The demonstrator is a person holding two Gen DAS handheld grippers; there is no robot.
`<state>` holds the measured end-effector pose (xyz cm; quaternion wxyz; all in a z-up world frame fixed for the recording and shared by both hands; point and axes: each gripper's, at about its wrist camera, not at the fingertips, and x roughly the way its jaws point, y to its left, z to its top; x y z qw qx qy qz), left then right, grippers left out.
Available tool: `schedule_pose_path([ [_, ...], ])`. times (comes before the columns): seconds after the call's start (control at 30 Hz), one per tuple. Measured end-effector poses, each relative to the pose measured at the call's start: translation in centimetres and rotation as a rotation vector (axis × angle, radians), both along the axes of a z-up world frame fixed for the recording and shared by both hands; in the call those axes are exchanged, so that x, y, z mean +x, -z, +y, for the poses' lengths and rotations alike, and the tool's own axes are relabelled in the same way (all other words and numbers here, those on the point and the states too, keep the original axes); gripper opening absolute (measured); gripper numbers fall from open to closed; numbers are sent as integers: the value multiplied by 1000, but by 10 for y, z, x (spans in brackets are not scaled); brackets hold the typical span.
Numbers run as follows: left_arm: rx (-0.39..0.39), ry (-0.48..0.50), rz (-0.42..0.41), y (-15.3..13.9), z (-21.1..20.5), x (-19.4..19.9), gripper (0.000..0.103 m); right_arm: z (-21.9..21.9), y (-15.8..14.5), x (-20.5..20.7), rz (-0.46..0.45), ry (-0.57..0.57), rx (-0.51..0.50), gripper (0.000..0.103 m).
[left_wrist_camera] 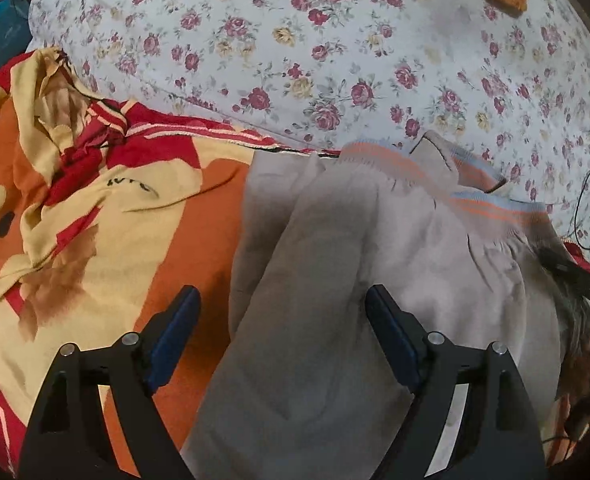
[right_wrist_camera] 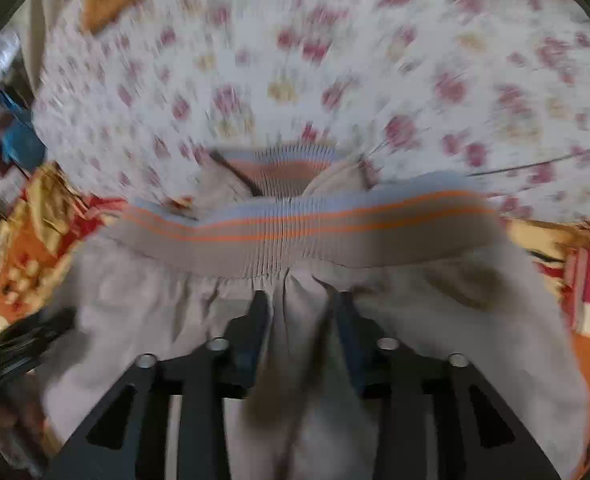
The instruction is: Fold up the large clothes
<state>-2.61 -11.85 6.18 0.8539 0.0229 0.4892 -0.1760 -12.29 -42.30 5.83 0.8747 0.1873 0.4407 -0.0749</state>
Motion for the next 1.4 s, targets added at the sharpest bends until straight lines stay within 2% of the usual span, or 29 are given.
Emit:
schedule_pose_path([
  [0.07,3,-4,-9,0,0,-1,85,-8,-14,-26,-48,23,-65,61],
  [0.1,9,-4,-17,1,-1,-1,86,-12,-14,-34,-51,38,-117,61],
  [0.17,24,-7,-30,4,-3,-1,86,-30,2,-41,9,98,-193,59],
  [0.2,26,-9,-31,5,-3,-1,87,-41,13,-43,36,128,-194,58],
  [0.23,27,-10,-32,7,-4,0,87,-54,30,-45,48,159,-152,57],
  [0.33,28,-13,-45,11,-4,-1,87,-73,50,-51,5,203,-54,58],
  [0.4,32,-13,-55,11,-4,-2,88,-71,45,-49,11,209,-61,58],
  [0.5,34,-17,-51,8,-2,-3,88,-69,20,-61,19,212,-73,61],
  [0.6,31,-24,-55,2,-1,-6,87,-64,-5,-78,-65,207,-36,61],
  [0.67,33,-20,-64,-1,-2,-8,87,-62,-13,-82,-73,204,-39,61],
  [0.8,47,-17,-72,0,-4,-7,88,-66,6,-71,-29,235,-42,61],
  [0.97,31,-23,-18,12,-3,3,90,-83,51,-61,39,263,-30,61],
  [1.1,-38,-57,63,13,8,11,92,-72,25,-60,38,274,-79,61],
  [1.2,-60,-68,81,12,9,12,92,-39,-13,-58,-79,182,-81,63],
  [1.27,-57,-64,71,12,8,10,92,-15,-21,-41,-75,89,-71,62],
  [1.3,-58,-65,67,13,8,8,92,-3,-21,-31,-70,48,-61,59],
  [1.4,-66,-60,72,14,9,5,92,30,-8,2,-37,-50,-40,57],
])
